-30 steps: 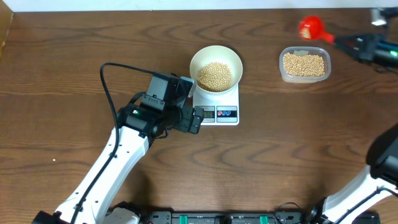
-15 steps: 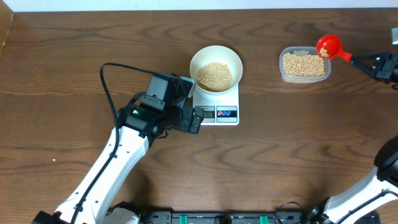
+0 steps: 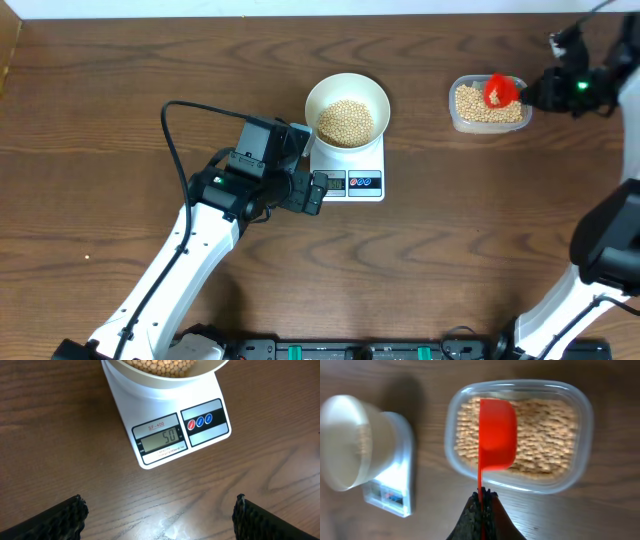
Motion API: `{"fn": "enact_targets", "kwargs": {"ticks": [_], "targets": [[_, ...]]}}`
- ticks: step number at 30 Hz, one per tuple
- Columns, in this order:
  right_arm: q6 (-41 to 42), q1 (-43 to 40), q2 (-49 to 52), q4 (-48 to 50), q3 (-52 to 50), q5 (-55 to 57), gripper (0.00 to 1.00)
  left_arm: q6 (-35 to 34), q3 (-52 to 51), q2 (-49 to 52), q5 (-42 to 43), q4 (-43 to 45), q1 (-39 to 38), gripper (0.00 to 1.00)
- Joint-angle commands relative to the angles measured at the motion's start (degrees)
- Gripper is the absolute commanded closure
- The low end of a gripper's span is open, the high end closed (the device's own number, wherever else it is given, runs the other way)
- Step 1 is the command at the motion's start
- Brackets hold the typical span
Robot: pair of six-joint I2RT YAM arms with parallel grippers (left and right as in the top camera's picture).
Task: Scoop item into bowl and weigh 50g on scale
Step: 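Lower the scoop into the tub with the right gripper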
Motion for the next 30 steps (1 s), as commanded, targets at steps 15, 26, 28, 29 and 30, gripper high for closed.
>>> {"fn": "enact_targets", "kwargs": {"ticks": [15,26,28,29,30], "targets": [[7.50,23.39,-5.70,2.75,1.16,54.12,0.99,0.59,-0.07,0.48,-0.59,-0.15,-0.13,0.05],[9.92,26.25,-5.68,0.39,1.14,61.48,0.99,0.59,-0.07,0.48,-0.59,-0.15,-0.13,0.05],[13.38,25.11,-5.68,0.79,1.14,59.06,0.99,0.59,-0.07,0.48,-0.59,-0.15,-0.13,0.05],[15.58,24.35,-5.68,0.92,1.14,56.26,0.99,0.59,-0.07,0.48,-0.61,-0.15,-0.13,0.05],[17.73,23.45,-5.68,0.96,1.14,52.39,0.99,0.59,-0.07,0.48,-0.59,-0.15,-0.13,0.05]]}}
